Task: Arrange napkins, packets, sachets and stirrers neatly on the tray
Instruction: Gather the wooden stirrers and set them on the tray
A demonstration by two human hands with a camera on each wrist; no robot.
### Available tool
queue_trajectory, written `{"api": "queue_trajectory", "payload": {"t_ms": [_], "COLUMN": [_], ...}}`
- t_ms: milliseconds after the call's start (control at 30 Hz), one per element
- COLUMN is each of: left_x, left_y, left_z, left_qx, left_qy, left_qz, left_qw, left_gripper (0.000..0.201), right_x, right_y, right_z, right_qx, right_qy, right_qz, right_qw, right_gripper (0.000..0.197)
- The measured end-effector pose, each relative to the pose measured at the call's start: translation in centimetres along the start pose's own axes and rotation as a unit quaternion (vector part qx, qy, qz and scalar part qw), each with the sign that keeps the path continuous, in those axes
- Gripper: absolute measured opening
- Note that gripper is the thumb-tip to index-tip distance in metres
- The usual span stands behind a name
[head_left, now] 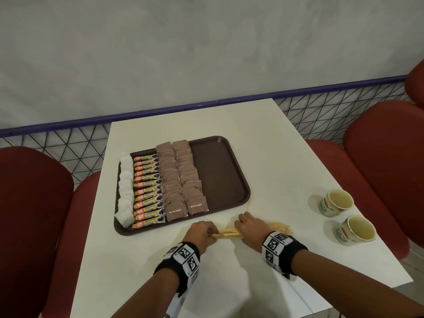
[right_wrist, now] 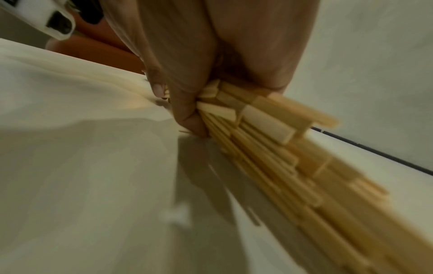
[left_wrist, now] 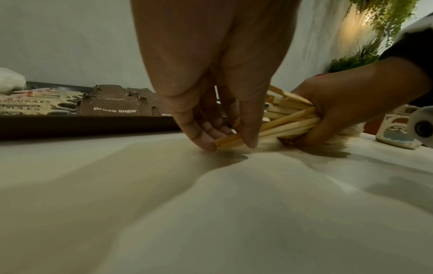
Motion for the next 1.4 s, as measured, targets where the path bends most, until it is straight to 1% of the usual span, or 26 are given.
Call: {"api": "queue_trajectory", "payload": {"t_ms": [167,267,367,500,600,733,867,967,1067,1167,1233,1267,1333,1400], "left_x": [0.0,-0.3,-0.6,-0.8,-1.3,-1.8,-1.8,-1.4,-1.4,-1.9,-2.1,-2.0,-1.4,-0.3], "left_y": [0.0,0.1,0.1,0.1,0.2,0.1,-0.2,-0.7,-1.1,-0.9,-0.8,-0.6,-0.2,0.2], "left_z": [-0.1,0.0,-0.1,0.1,0.4,0.9,1.1,1.2,0.8,0.0,-0.3,-0.3,0.0,1.1], "left_qx": [-0.019,-0.031,-0.019,-0.019,-0.012,0.015,0.025,0.039,0.049,0.046,0.041,0.043,0.060,0.079], "left_qy": [-0.062,-0.085,-0.108,-0.120,-0.129,-0.097,-0.086,-0.129,-0.166,-0.173,-0.173,-0.163,-0.097,-0.010], "left_qz": [-0.002,0.019,0.037,0.078,0.096,0.093,0.094,0.128,0.177,0.207,0.200,0.181,0.115,0.041], "left_qw": [0.998,0.996,0.993,0.990,0.987,0.991,0.992,0.983,0.969,0.962,0.964,0.969,0.987,0.996], "left_gripper": [0.019,0.019,0.021,0.029,0.035,0.043,0.049,0.065,0.074,0.075,0.070,0.065,0.052,0.046], "right_x": [-1.1,-1.1,-0.3,0.3,0.0,0.3,0.0,-1.0,-2.3,-3.8,-4.9,-5.5,-6.6,-7.6], "right_y": [0.7,1.1,1.2,1.3,1.4,1.5,1.5,1.6,1.8,1.8,1.6,1.5,1.1,0.6], "right_z": [0.8,0.8,0.6,0.2,0.1,-0.3,-0.3,0.1,0.6,0.9,1.1,1.3,1.8,2.3], "right_qx": [-0.014,0.005,0.035,0.073,0.091,0.079,0.071,0.075,0.072,0.063,0.061,0.065,0.086,0.114], "right_qy": [-0.009,-0.017,0.007,0.071,0.107,0.112,0.131,0.166,0.209,0.265,0.317,0.348,0.415,0.488], "right_qz": [-0.049,-0.049,-0.032,0.020,0.040,0.046,0.053,0.063,0.088,0.133,0.170,0.192,0.233,0.274], "right_qw": [0.999,0.999,0.999,0.995,0.989,0.990,0.988,0.981,0.971,0.953,0.931,0.915,0.875,0.821], "right_gripper": [0.038,0.042,0.043,0.038,0.035,0.039,0.040,0.040,0.037,0.030,0.027,0.026,0.025,0.024]}}
Point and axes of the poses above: each hand's wrist, its own y-axis towards the middle knuckle, its own x-axis out of the palm, z = x × y, the point moved 2 cm from there along y, towards the middle knuckle, and after that the axes turned 5 degrees about y, right-handed, at the moved point
